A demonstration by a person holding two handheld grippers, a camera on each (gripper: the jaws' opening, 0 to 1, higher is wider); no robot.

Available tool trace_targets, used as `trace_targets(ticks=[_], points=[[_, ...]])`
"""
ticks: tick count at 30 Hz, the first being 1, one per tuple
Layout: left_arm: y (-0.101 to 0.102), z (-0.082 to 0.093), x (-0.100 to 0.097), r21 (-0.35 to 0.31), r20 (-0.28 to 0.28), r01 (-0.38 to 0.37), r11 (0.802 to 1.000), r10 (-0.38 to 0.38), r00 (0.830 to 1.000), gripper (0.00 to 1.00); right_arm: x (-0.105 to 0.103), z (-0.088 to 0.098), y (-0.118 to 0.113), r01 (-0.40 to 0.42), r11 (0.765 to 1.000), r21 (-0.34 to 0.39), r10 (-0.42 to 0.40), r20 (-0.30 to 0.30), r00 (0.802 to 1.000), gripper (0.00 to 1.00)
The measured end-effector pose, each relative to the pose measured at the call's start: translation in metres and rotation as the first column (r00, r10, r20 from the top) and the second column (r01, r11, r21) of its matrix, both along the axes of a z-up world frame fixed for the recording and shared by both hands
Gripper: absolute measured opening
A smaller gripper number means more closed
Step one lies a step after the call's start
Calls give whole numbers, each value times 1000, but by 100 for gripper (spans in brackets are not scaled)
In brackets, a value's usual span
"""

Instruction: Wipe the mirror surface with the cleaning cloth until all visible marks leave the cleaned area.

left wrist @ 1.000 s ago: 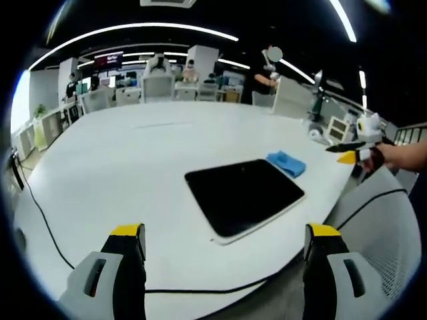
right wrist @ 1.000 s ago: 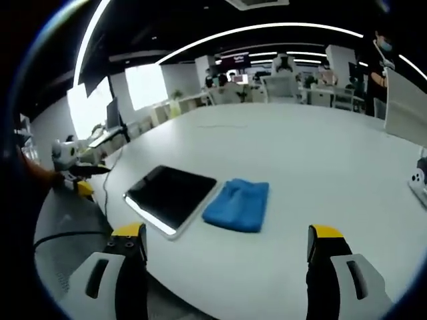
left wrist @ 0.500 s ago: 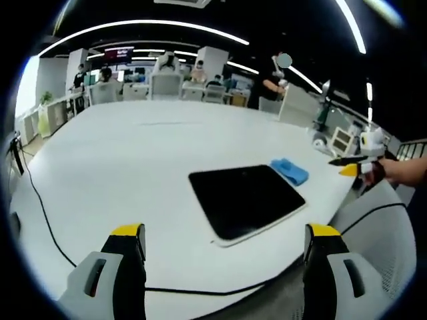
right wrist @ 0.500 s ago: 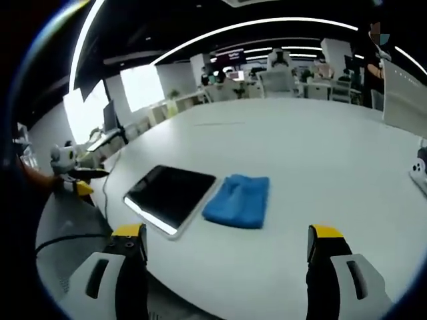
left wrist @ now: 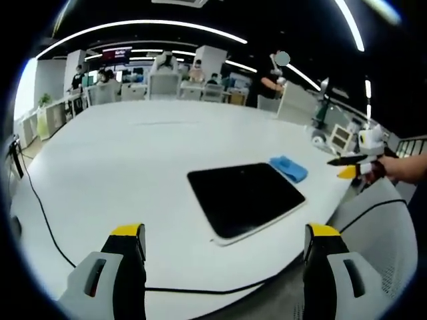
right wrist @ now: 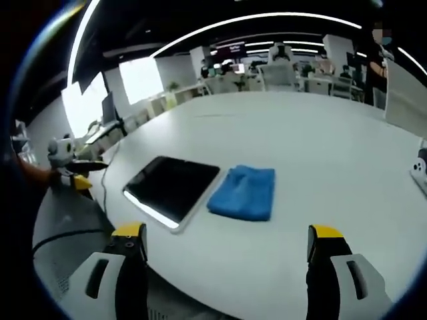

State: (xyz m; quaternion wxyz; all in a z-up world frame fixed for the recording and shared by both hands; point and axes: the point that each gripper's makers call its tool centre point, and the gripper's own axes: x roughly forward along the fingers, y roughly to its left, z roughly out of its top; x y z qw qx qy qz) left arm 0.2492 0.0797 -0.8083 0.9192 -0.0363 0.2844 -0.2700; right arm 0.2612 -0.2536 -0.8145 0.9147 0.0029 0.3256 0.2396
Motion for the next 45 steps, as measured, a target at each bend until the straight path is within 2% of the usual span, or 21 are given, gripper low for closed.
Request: trace_targets(ticks=[10,17,19,21,24,26,30,33,36,38,42,45], points=[[-1,0,-1,0,-2,8,1000,-8,1000,99,3,3,1,-9,1000,-9,9,5,1000,99],[-3,-1,-2,1,-8,14,1000,-14,1000,99,16,12,1,-1,1000,-8,1,9,1000,97],[-3,0,-2,4,-7,16,1000,-16,1000,97,23,16,2,31,999,15,-31,-2,1000,97],[-2,-1,-3,12,-12,19,1000,-19,1000,91,32,22,1,46,999,17,-47,29,998,96],[-3,1,0,-3,6,12,1000,-12,1000,98,42,25,3,57,998,24,-58,26,998,95],[-2,0,-1,-2,-2,11,1000,-11,1000,99,51,26,1,92,995,25,-93,31,995,95],[-2,-5,-3,16,-25,15,1000,-14,1000,99,66,31,3,110,993,33,-111,31,993,93],[-4,-3,-2,25,-4,31,999,-31,1000,99,77,30,5,106,994,14,-106,39,994,90],[-1,-3,-1,38,-3,18,999,-18,1000,99,84,25,12,75,997,-31,-73,61,995,84],[4,0,1,41,17,-9,999,9,1000,99,88,23,17,76,996,-36,-73,75,995,72],[9,-1,2,21,3,-45,999,45,999,99,92,2,20,90,993,-78,-88,30,996,59],[7,-2,1,13,-8,-33,999,33,999,99,94,-13,20,101,988,-119,-102,-2,995,46]])
